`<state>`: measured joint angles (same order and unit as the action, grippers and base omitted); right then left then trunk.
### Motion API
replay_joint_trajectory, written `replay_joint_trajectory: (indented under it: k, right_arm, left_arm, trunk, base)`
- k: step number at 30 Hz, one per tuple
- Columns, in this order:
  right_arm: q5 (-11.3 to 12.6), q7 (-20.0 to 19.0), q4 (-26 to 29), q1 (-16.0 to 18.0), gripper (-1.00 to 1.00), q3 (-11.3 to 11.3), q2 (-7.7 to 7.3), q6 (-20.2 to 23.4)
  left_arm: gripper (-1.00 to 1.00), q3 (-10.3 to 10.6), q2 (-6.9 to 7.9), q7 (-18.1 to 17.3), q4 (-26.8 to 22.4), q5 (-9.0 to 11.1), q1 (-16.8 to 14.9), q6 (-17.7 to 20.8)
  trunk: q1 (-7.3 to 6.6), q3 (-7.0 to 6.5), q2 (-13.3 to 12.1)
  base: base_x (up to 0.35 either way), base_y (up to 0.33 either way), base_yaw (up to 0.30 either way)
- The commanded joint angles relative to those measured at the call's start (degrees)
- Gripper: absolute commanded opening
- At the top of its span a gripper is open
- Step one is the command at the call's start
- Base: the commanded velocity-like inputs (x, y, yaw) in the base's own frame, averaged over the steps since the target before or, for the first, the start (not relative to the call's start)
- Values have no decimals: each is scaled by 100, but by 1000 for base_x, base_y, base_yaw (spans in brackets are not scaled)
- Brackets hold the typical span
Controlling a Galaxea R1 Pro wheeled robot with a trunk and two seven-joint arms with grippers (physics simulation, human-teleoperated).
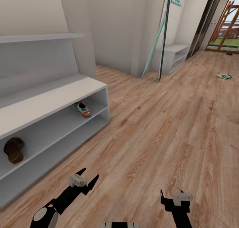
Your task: Pick up the two gym shoes and the two sandals from the corridor floor and place them onto the hallstand (shoe rack) in the corridor, making sure they are on the rack and not on the floor. Arrange them so the two gym shoes are next to each other and the two sandals are next to each other.
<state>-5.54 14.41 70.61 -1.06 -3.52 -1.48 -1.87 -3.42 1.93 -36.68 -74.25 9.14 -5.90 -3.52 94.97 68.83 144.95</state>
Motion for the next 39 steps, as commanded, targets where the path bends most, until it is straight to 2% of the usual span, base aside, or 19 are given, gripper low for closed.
replay_joint_trajectory:
  k: [1,29,39]
  right_arm:
    - [0,0,-1,0,100,0,1,0]
    - [0,0,-5,0,100,-8,17,-15]
    - [-12,0,-3,0,100,-14,17,-15]
  left_arm:
    - [100,0,0,1,2,0,-2,0]
    - [100,0,-2,3,24,0,-34,0]
    - [100,0,-7,3,25,0,-44,0]
  trunk:
    - [0,0,0]
    - [0,0,0]
    - [0,0,0]
  base:
    - [0,0,-289]
    - [123,-23,-288]
    - [102,-4,-128]
